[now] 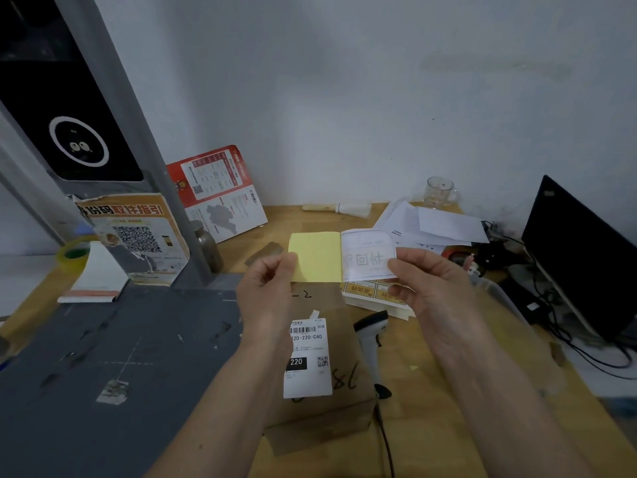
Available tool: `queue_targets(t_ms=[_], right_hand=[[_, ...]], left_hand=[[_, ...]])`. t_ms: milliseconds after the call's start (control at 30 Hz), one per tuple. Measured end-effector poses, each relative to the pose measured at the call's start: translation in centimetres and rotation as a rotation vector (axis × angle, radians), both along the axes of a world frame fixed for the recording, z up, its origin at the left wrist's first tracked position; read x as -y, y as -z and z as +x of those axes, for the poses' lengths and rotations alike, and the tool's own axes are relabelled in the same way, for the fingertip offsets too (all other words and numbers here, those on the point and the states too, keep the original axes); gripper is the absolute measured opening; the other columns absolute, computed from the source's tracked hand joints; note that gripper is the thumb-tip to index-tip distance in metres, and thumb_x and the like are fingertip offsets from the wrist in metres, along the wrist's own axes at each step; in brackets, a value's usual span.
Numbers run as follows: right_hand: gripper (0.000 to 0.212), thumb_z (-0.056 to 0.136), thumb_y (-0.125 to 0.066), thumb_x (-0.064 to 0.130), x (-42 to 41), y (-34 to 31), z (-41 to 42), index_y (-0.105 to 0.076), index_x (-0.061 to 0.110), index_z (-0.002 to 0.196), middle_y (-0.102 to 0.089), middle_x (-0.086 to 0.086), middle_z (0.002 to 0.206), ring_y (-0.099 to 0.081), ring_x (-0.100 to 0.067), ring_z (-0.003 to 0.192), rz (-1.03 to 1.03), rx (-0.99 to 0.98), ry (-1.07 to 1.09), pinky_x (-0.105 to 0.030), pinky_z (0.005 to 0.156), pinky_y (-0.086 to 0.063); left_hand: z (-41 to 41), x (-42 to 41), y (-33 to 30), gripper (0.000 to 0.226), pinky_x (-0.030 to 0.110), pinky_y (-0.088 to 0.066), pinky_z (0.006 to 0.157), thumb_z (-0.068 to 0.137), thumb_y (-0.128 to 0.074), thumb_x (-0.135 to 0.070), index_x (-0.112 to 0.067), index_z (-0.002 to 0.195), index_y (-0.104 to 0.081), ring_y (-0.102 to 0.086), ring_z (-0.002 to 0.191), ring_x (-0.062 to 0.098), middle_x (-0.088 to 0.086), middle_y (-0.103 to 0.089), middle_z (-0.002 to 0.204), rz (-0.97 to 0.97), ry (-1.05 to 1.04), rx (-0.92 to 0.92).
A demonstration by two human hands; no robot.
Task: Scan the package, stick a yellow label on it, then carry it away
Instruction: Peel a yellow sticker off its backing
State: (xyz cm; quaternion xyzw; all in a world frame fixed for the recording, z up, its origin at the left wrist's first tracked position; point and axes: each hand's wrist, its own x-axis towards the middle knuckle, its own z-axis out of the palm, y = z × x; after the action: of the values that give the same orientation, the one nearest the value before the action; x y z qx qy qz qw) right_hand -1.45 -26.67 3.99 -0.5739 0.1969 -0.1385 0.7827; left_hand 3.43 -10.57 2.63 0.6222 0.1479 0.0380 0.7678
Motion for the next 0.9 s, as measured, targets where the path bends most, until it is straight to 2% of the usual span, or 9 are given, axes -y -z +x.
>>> queue_targets(t_ms=[133, 267, 433, 533, 633, 733, 833, 900], right_hand=[[0.021, 0.081, -0.065, -0.003, 1.0, 0.2, -0.5, -0.073, 0.015, 0.073, -0.075, -0.011, 0.085, -0.063, -0.026, 0.077, -0.004, 0.007, -0.006, -0.026, 0.06, -0.051], [0.015, 0.081, -0.065, -0.002, 2.4, 0.5, -1.0, -0.071, 0.011, 0.079, -0.074, -0.012, 0.091, -0.063, -0.024, 0.077, 0.007, -0.014, 0.017, -0.025, 0.061, -0.051], [0.013, 0.082, -0.065, -0.002, 4.6, 1.4, -1.3, -0.071, 0.01, 0.081, -0.073, -0.015, 0.092, -0.06, -0.022, 0.072, 0.028, -0.028, 0.036, -0.024, 0.06, -0.05], [0.012, 0.081, -0.065, -0.002, 6.1, 2.0, -1.4, -0.071, 0.008, 0.085, -0.071, -0.018, 0.097, -0.06, -0.024, 0.074, 0.042, -0.038, 0.059, -0.028, 0.064, -0.051], [0.014, 0.081, -0.065, -0.002, 7.7, 2.6, -1.7, -0.07, 0.01, 0.086, -0.069, -0.008, 0.085, -0.058, -0.017, 0.066, 0.046, -0.054, 0.093, -0.025, 0.059, -0.05], [0.019, 0.082, -0.063, -0.004, 9.2, 3.4, -1.8, -0.071, 0.014, 0.082, -0.071, 0.002, 0.069, -0.056, -0.014, 0.061, 0.06, -0.054, 0.12, -0.023, 0.057, -0.05], [0.021, 0.083, -0.063, -0.003, 11.1, 4.4, -1.9, -0.072, 0.016, 0.088, -0.07, 0.004, 0.068, -0.055, -0.012, 0.059, 0.066, -0.076, 0.162, -0.023, 0.057, -0.05], [0.022, 0.082, -0.064, -0.003, 12.5, 5.2, -1.9, -0.072, 0.017, 0.087, -0.068, -0.001, 0.071, -0.054, -0.013, 0.059, 0.087, -0.09, 0.215, -0.023, 0.059, -0.051]], left_hand=[[0.2, 0.9, 0.5, 0.007, 0.027, -0.049, 0.082, 0.087, -0.066, -0.017, -0.02, 0.084, -0.071, -0.056, 0.077, 0.007, -0.01, -0.065, 0.084, 0.019, 0.007, -0.01], [0.4, 2.0, 1.4, 0.011, 0.023, -0.049, 0.078, 0.087, -0.066, -0.016, -0.019, 0.094, -0.073, -0.058, 0.08, 0.006, -0.012, -0.067, 0.086, 0.05, 0.022, -0.019], [1.1, 3.6, 3.0, 0.011, 0.027, -0.05, 0.076, 0.084, -0.069, -0.021, -0.031, 0.08, -0.071, -0.061, 0.078, 0.005, -0.018, -0.067, 0.081, 0.099, 0.003, -0.062], [1.4, 4.8, 3.7, 0.016, 0.025, -0.049, 0.072, 0.085, -0.068, -0.018, -0.031, 0.077, -0.069, -0.06, 0.077, 0.008, -0.011, -0.066, 0.083, 0.103, 0.001, -0.087], [1.4, 6.6, 4.4, 0.01, 0.02, -0.05, 0.071, 0.087, -0.066, -0.015, -0.023, 0.09, -0.07, -0.059, 0.082, 0.01, -0.004, -0.066, 0.09, 0.123, 0.007, -0.103], [1.7, 8.2, 5.5, 0.014, 0.022, -0.05, 0.075, 0.087, -0.065, -0.013, -0.026, 0.084, -0.068, -0.059, 0.085, 0.011, -0.005, -0.066, 0.09, 0.133, 0.034, -0.119], [1.9, 9.7, 6.8, 0.019, 0.027, -0.051, 0.078, 0.087, -0.065, -0.012, -0.028, 0.077, -0.066, -0.058, 0.082, 0.011, -0.008, -0.064, 0.083, 0.188, 0.094, -0.126], [1.9, 11.0, 7.6, 0.013, 0.028, -0.051, 0.078, 0.087, -0.066, -0.014, -0.025, 0.081, -0.068, -0.057, 0.08, 0.011, -0.008, -0.063, 0.082, 0.24, 0.154, -0.145]])
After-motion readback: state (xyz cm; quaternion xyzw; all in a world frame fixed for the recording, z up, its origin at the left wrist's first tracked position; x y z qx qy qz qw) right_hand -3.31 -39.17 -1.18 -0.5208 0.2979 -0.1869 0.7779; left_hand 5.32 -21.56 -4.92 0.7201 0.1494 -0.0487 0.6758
